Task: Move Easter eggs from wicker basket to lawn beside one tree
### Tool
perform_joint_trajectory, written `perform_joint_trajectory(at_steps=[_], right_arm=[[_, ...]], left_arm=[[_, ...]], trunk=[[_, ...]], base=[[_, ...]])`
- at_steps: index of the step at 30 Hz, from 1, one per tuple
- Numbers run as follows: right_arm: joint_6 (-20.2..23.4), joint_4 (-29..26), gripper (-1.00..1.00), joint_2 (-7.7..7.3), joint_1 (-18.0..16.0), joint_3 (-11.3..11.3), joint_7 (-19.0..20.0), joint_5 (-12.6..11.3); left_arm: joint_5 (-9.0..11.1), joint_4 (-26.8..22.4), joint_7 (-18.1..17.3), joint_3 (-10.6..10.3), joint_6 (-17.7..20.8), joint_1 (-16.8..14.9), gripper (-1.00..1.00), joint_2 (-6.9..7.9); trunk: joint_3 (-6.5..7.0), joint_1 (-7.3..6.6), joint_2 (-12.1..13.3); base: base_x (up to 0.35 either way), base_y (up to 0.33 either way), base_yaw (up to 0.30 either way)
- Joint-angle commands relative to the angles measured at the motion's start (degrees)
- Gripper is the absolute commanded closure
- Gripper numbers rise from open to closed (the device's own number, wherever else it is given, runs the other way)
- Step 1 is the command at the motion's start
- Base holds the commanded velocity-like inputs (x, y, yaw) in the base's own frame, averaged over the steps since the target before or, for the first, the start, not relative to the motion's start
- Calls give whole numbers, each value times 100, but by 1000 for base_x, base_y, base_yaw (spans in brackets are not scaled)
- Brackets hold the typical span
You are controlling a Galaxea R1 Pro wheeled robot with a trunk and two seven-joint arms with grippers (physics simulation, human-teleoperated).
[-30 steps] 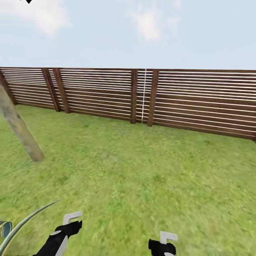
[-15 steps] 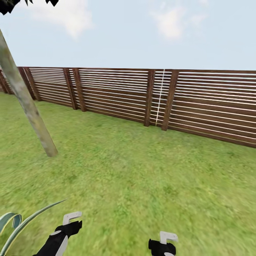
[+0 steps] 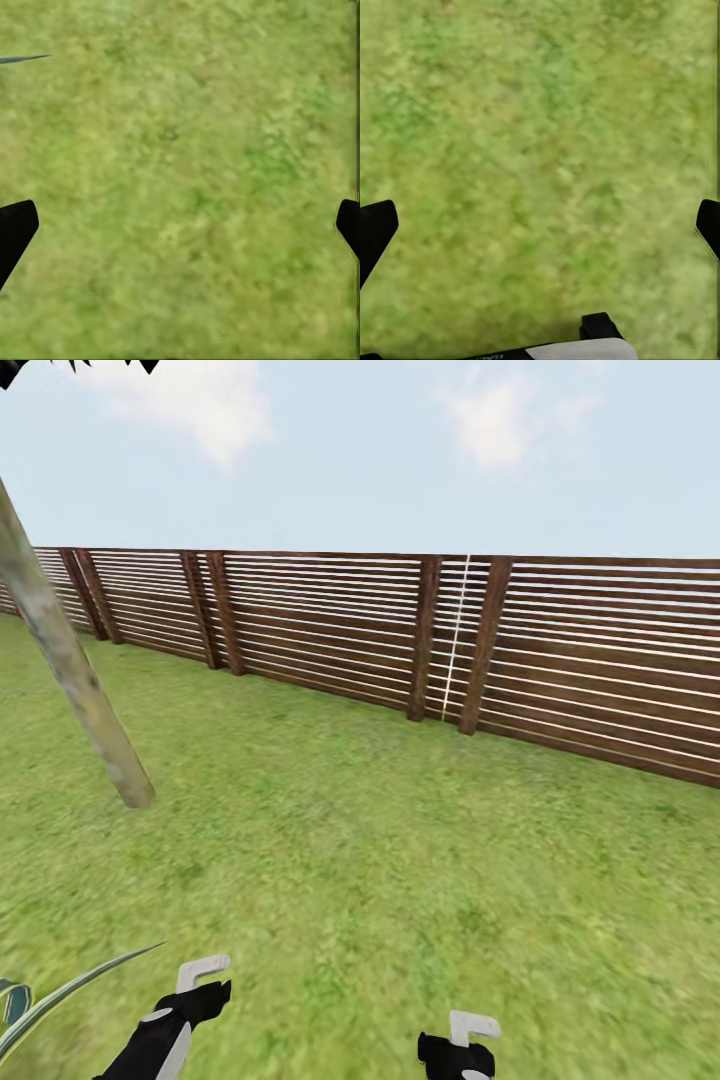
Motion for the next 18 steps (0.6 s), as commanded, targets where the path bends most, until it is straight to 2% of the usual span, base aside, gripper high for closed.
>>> perform_joint_trajectory(at_steps=[1, 12, 18], right_arm=[[28, -12, -100, 0, -2, 12, -25, -39], [28, -12, -100, 0, -2, 18, -25, -39], [28, -12, -100, 0, -2, 20, -25, -39]], left_arm=[[-2, -13, 7, 6, 35, -2, -100, -2], [-2, -13, 2, 5, 35, -2, -100, 1], [-2, -13, 1, 6, 35, -2, -100, -1]], trunk=[[-12, 6, -12], [-12, 6, -12], [-12, 6, -12]], base=[[282, -219, 1], [284, -199, 2], [311, -93, 141]])
